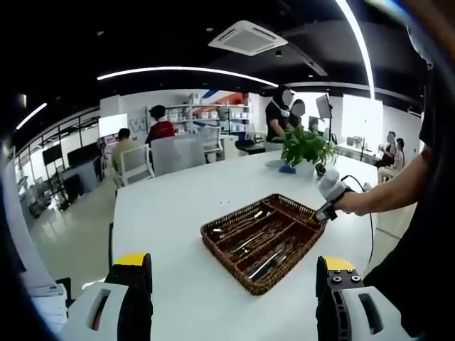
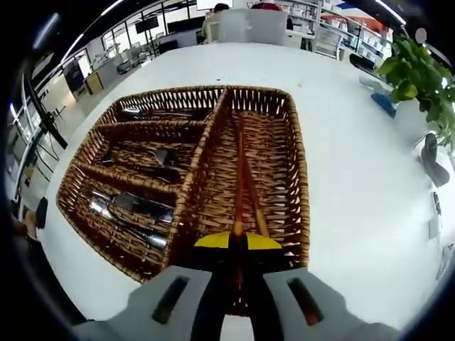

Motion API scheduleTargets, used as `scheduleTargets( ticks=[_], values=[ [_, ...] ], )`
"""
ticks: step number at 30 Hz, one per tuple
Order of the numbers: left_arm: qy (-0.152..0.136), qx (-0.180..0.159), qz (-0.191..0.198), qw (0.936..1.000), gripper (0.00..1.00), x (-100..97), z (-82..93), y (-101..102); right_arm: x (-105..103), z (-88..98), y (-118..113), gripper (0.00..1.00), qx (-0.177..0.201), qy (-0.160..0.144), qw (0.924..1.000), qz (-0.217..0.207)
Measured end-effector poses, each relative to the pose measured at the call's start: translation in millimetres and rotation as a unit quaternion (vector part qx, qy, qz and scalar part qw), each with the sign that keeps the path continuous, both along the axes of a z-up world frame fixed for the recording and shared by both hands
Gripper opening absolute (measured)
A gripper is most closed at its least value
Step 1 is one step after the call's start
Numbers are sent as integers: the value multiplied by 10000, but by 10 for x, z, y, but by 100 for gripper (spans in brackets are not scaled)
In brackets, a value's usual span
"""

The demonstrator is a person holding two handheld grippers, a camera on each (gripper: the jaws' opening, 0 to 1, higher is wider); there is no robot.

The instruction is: Arrange the knives, forks, and spoons in their matching storage slots by inserting each utensil handle-first until every utensil is classified and aligned in the correct compartment

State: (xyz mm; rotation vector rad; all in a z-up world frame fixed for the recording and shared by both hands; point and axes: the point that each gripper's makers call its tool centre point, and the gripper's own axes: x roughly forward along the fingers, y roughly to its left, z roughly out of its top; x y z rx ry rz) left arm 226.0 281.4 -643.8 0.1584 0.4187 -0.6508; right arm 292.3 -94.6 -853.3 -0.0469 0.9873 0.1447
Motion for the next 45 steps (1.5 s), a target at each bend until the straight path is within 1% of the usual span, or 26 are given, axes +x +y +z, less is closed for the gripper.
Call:
scheduleTargets(
  ticks=[13,24,27,30,32,35,41,43,45],
  values=[
    [22,26,2,10000,100,7,-6,6,-33,-99,-8,2,-18,196,9998,29],
    [11,30,6,10000,100,1,1,-24,-11,-114,-8,3,-51,174,9998,131],
    [0,39,4,10000,100,6,5,-25,-8,-104,-21,3,-83,128,9997,207],
    [-9,36,11,10000,100,3,13,-34,5,-61,-52,3,44,63,9999,114],
    [-5,32,9,10000,100,-5,12,-43,15,-47,-60,4,60,20,9999,127],
    [0,42,6,10000,100,-15,7,-58,-1,-29,-48,4,159,39,9998,118],
    [-26,30,0,10000,100,-12,24,-88,-49,-70,-29,4,199,131,9994,251],
    [-36,25,1,10000,100,-14,28,-91,-53,-55,-39,4,139,90,9994,294],
    [-44,27,-2,10000,100,-23,32,-103,-45,-16,-39,4,157,22,9994,308]
  ],
)
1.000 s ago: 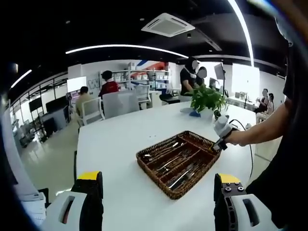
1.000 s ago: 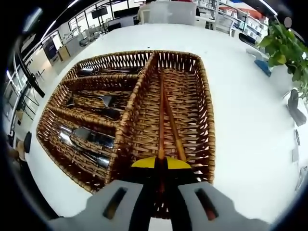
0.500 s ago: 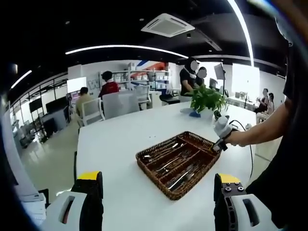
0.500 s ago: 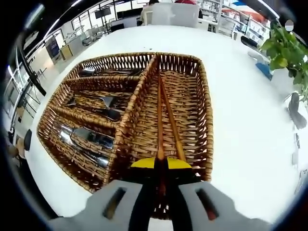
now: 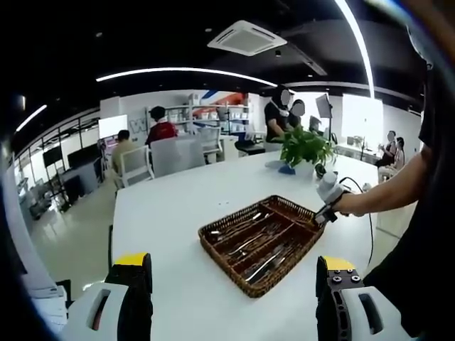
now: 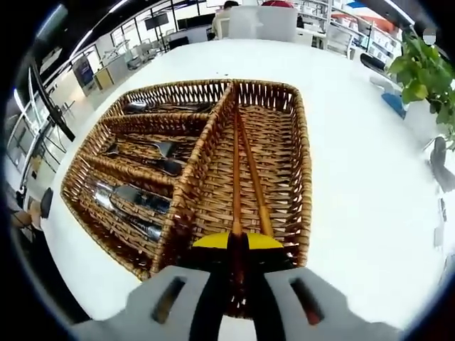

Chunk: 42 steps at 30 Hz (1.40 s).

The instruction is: Arrange the knives, forks, and spoons in their matching storage slots by inserting each utensil handle-first until every utensil is classified and aligned in the correct compartment

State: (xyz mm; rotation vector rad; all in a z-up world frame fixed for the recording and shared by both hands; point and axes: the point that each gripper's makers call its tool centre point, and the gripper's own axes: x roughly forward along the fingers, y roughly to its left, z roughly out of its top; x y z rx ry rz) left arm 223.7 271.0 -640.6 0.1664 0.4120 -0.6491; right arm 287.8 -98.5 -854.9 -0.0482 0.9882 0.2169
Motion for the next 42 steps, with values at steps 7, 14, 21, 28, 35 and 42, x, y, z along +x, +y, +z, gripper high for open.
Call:
scheduleTargets(
  ticks=[7,14,21,28,35,42],
  values=[
    [-30,-3,9,10000,100,-35,14,-33,82,135,5,9,14,-369,9991,203],
    [-82,-31,3,10000,100,-76,46,-111,219,445,-102,34,-210,-1101,9932,326],
    [-110,-49,-4,9999,100,-97,61,-186,273,649,-74,69,-81,-1505,9858,735],
    [-147,-102,-53,9998,100,-110,119,-330,248,835,31,96,136,-1844,9762,1130],
    [-174,-149,-110,9997,100,-123,139,-459,193,1083,117,99,354,-2165,9639,1509],
    [-174,-192,-167,9995,100,-154,122,-565,90,1258,98,99,358,-2297,9583,1660]
  ],
)
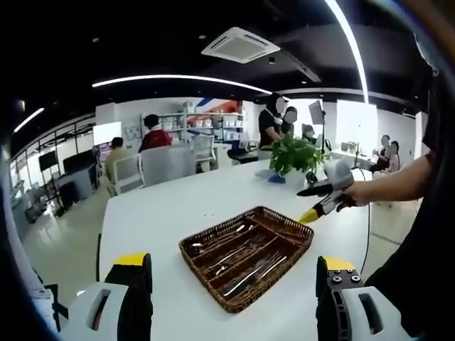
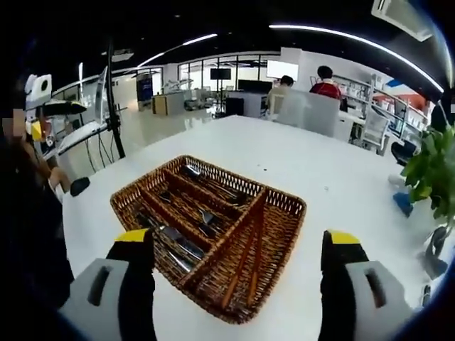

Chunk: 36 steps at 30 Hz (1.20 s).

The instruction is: Arrange the knives, forks, and spoons in their matching storage slots by inserting each utensil handle-first until every utensil is classified and aligned in the correct compartment

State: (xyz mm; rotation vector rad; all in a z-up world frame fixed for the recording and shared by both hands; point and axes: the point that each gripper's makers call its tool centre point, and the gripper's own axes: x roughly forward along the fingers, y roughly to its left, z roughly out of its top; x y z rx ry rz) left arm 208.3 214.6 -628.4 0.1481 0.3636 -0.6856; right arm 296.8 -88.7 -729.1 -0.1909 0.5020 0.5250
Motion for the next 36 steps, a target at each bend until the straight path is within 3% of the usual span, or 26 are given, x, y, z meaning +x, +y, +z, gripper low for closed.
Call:
scheduleTargets(
  ticks=[15,24,36],
  values=[
    [-8,-23,-113,9999,100,-84,-48,-116,-273,338,-18,99,82,-228,9995,226],
    [26,11,-192,9998,100,-114,-118,-190,-454,399,-42,99,90,-259,9992,293],
    [54,-19,-253,9997,100,-155,-70,-266,-684,569,25,99,209,-410,9977,490]
  ],
)
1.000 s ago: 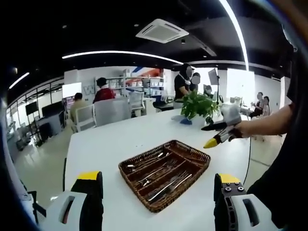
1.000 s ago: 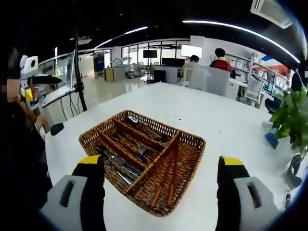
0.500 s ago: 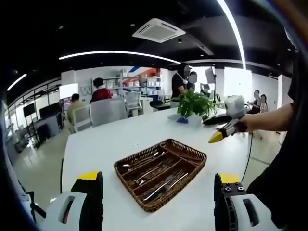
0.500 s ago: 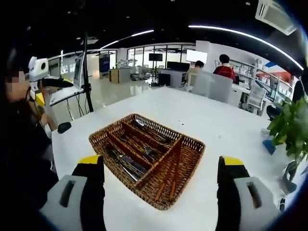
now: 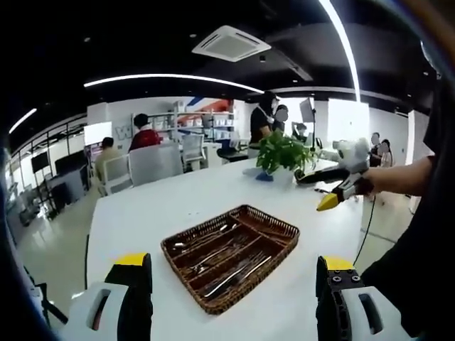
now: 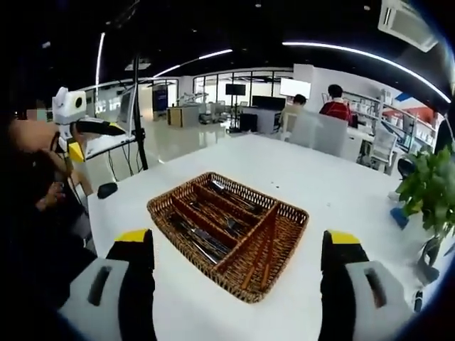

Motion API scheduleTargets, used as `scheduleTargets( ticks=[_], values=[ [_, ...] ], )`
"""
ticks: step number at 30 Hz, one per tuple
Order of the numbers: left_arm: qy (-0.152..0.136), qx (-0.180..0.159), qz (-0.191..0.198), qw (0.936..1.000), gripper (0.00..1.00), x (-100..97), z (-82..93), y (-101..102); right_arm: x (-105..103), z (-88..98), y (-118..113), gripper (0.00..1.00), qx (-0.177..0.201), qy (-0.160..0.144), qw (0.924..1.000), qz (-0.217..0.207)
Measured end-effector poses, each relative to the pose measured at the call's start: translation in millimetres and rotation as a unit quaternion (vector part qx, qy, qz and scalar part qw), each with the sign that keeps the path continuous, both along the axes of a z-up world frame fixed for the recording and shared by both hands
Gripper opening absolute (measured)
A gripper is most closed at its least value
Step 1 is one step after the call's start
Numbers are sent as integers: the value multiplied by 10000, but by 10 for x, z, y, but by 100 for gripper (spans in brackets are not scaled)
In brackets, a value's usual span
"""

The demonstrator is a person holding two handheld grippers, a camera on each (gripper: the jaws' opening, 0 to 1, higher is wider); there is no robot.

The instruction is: Arrange the knives, forks, and spoons in their matching storage slots by inserting each utensil handle-first until every utensil is classified and aligned in the correct compartment

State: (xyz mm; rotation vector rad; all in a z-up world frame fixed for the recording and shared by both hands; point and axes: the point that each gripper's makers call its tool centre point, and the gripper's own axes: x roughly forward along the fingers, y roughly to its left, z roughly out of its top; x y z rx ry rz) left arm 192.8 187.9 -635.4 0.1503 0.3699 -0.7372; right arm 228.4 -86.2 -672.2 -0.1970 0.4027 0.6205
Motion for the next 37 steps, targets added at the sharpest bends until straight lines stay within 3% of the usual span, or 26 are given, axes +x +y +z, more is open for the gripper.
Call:
scheduleTargets(
  ticks=[5,15,19,22,37],
  values=[
    [-3,13,24,10000,100,-15,13,23,-85,50,30,99,40,-50,10000,29],
    [58,30,88,9999,100,-73,-57,23,-279,-30,-61,99,-28,17,10000,-38],
    [57,71,143,9999,100,-76,-75,63,-304,-55,-94,99,-124,49,9999,-53],
    [82,298,153,9994,100,-87,-140,96,-322,-104,-152,99,-149,181,9996,-155],
    [164,296,220,9992,100,-132,-187,99,-403,-126,-230,99,-189,237,9992,-241]
  ],
)
